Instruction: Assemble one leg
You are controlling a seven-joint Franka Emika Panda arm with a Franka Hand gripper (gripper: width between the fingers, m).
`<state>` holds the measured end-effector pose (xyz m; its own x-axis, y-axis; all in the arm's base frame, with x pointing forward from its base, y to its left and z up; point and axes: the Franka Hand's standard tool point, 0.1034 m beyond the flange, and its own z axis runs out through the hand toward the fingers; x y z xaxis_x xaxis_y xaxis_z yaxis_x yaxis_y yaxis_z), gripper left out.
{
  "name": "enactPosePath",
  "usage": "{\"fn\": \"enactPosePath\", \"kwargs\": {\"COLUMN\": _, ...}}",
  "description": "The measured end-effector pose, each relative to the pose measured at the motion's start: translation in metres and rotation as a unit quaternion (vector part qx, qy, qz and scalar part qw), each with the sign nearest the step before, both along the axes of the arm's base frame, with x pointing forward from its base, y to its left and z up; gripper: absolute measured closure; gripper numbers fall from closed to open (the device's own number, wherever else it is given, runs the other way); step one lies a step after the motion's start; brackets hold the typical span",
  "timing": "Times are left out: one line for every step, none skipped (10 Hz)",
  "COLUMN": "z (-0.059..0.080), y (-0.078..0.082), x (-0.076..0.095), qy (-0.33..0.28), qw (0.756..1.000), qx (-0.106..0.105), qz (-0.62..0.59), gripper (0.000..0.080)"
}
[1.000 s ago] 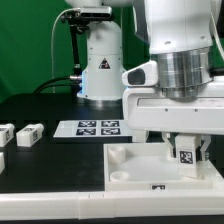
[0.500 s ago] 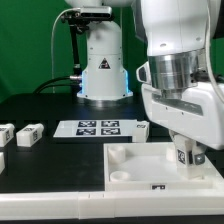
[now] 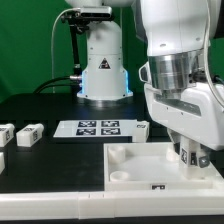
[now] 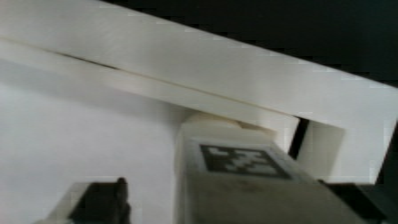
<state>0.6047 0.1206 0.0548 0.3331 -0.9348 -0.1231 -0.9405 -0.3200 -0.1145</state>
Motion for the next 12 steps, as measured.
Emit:
{"fn": "enactPosePath", "kwargs": {"z": 0.0000, "y": -0.0005, "x": 0.0001, "qy": -0.015, "qw": 0.995, "qx": -0.008, "qz": 0.100, "gripper": 0.0174}}
{"fn": "enactPosePath", "kwargs": {"z": 0.0000, "y": 0.0010, "x": -0.0002, "qy": -0.021, "qw": 0.990, "qx": -0.010, "qz": 0.140, "gripper": 0.0174}}
{"fn": "enactPosePath", "kwargs": {"z": -0.0001, "y": 0.0036, "x": -0.0009, "qy": -0.032, "qw": 0.975, "qx": -0.019, "qz": 0.217, "gripper": 0.0154}}
{"fn": "enactPosePath", "kwargs": {"z": -0.0004, "y": 0.0057, "x": -0.0017, "qy": -0.044, "qw": 0.947, "qx": -0.030, "qz": 0.317, "gripper": 0.0154}}
{"fn": "enactPosePath", "kwargs": {"z": -0.0003, "y": 0.0066, "x": -0.0016, "qy": -0.050, "qw": 0.928, "qx": -0.037, "qz": 0.368, "gripper": 0.0150}}
{"fn": "enactPosePath", "kwargs": {"z": 0.0000, "y": 0.0059, "x": 0.0001, "qy": -0.056, "qw": 0.894, "qx": -0.049, "qz": 0.442, "gripper": 0.0150}}
{"fn": "enactPosePath", "kwargs": {"z": -0.0006, "y": 0.0053, "x": 0.0012, "qy": -0.061, "qw": 0.863, "qx": -0.058, "qz": 0.498, "gripper": 0.0150}}
{"fn": "enactPosePath", "kwargs": {"z": -0.0003, "y": 0.0046, "x": 0.0027, "qy": -0.069, "qw": 0.831, "qx": -0.068, "qz": 0.547, "gripper": 0.0150}}
{"fn": "enactPosePath", "kwargs": {"z": -0.0001, "y": 0.0019, "x": 0.0049, "qy": -0.081, "qw": 0.798, "qx": -0.077, "qz": 0.592, "gripper": 0.0150}}
{"fn": "enactPosePath", "kwargs": {"z": 0.0001, "y": -0.0004, "x": 0.0061, "qy": -0.085, "qw": 0.787, "qx": -0.081, "qz": 0.606, "gripper": 0.0150}}
{"fn": "enactPosePath", "kwargs": {"z": 0.0000, "y": 0.0000, "x": 0.0060, "qy": -0.085, "qw": 0.786, "qx": -0.081, "qz": 0.606, "gripper": 0.0150}}
{"fn": "enactPosePath", "kwargs": {"z": 0.0000, "y": -0.0001, "x": 0.0060, "qy": -0.085, "qw": 0.787, "qx": -0.080, "qz": 0.606, "gripper": 0.0262}}
